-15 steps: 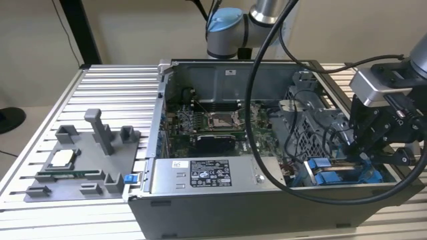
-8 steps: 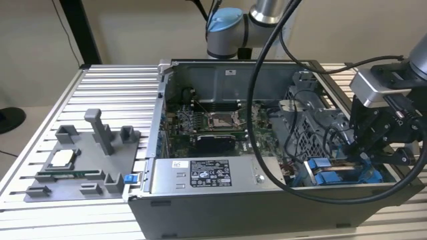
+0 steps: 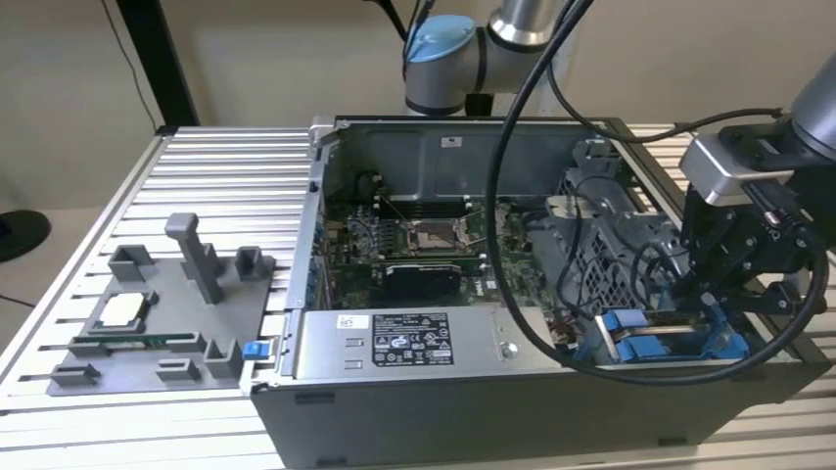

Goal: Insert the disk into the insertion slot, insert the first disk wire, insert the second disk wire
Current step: 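Insert the first disk wire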

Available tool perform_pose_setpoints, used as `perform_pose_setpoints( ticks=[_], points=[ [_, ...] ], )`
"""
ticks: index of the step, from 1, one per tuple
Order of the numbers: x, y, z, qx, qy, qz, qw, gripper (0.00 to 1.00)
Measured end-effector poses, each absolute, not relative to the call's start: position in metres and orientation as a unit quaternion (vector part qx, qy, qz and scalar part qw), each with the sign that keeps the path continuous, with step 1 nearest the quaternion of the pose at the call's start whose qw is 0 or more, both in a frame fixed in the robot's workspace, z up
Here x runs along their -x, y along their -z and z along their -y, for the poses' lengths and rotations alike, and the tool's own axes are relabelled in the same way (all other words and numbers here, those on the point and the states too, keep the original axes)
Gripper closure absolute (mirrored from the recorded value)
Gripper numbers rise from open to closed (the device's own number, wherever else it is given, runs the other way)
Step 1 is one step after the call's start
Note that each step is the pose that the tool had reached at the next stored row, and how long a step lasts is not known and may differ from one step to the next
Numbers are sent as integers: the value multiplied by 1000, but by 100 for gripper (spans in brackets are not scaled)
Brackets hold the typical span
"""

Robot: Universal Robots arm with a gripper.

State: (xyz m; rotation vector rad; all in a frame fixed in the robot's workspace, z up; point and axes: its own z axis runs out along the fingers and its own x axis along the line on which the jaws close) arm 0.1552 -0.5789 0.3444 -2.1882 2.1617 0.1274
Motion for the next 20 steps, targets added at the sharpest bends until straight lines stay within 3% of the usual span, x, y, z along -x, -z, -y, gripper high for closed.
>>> perform_pose_setpoints(
  ticks=[20],
  points=[
    [-156, -339, 579, 710, -36, -703, 26, 100]
  ],
)
